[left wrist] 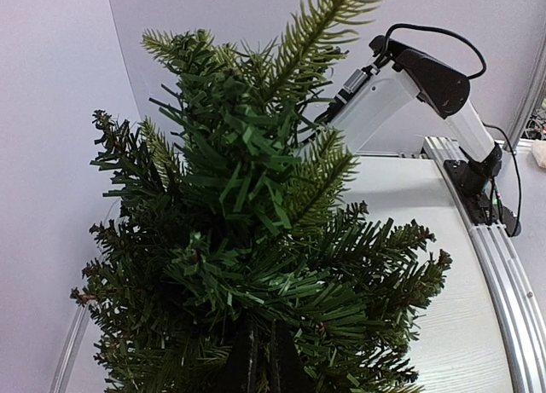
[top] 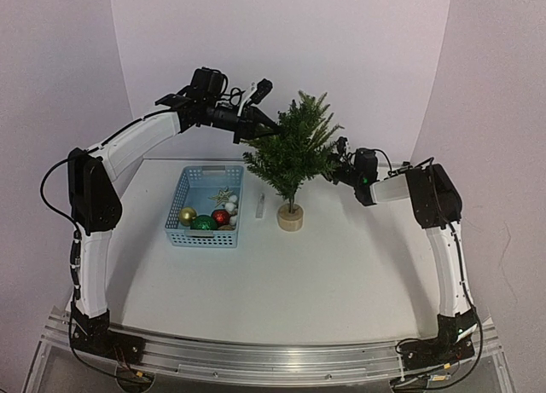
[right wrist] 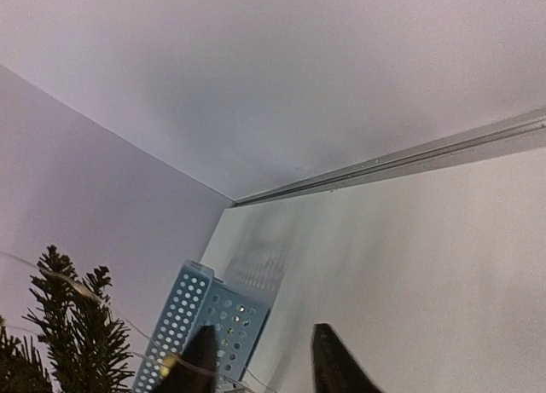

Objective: Decorate the small christmas tree

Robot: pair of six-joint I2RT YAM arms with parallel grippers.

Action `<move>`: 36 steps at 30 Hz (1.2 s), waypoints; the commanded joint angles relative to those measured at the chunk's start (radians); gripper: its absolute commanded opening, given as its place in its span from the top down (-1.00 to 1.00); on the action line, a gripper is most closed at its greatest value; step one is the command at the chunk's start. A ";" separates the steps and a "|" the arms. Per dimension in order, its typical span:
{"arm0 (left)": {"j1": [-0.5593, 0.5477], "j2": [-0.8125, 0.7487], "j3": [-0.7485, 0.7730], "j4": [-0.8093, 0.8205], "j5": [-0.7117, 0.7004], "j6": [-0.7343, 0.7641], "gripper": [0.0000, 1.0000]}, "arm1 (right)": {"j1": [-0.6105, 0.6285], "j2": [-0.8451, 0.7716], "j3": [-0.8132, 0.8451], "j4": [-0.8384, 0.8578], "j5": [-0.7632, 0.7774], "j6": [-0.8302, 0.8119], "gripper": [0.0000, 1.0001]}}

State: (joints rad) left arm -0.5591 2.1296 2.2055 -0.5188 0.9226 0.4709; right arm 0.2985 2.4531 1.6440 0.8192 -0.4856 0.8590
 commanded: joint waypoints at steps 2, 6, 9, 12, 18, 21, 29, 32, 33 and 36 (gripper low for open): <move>0.005 -0.001 0.045 0.026 0.029 -0.014 1.00 | 0.004 -0.022 0.000 0.040 0.009 0.003 0.76; 0.005 -0.003 0.040 0.026 0.029 -0.019 1.00 | 0.001 -0.083 -0.088 0.036 0.036 -0.027 1.00; 0.006 -0.006 0.036 0.031 0.021 -0.021 1.00 | -0.026 -0.165 -0.197 0.020 0.058 -0.018 1.00; 0.011 -0.013 0.024 0.038 0.012 -0.021 1.00 | -0.062 -0.309 -0.326 -0.031 0.073 -0.038 1.00; 0.021 -0.023 -0.001 0.058 -0.009 -0.023 1.00 | -0.106 -0.622 -0.419 -0.463 0.117 -0.253 1.00; 0.024 -0.026 -0.008 0.072 -0.022 -0.030 1.00 | -0.107 -0.717 -0.404 -0.639 0.125 -0.329 1.00; 0.028 -0.038 -0.041 0.110 -0.035 -0.057 1.00 | -0.106 -0.893 -0.346 -1.001 0.040 -0.444 1.00; 0.028 -0.038 -0.047 0.129 -0.038 -0.074 1.00 | -0.106 -0.950 -0.331 -1.088 -0.060 -0.463 1.00; 0.028 -0.038 -0.050 0.136 -0.040 -0.079 1.00 | -0.105 -0.960 -0.316 -1.137 -0.093 -0.466 1.00; 0.028 -0.038 -0.057 0.158 -0.043 -0.092 1.00 | -0.099 -0.982 -0.282 -1.239 -0.200 -0.462 1.00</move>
State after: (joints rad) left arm -0.5358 2.1292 2.1635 -0.4133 0.8989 0.4063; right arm 0.1905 1.5422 1.2869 -0.2211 -0.5039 0.4370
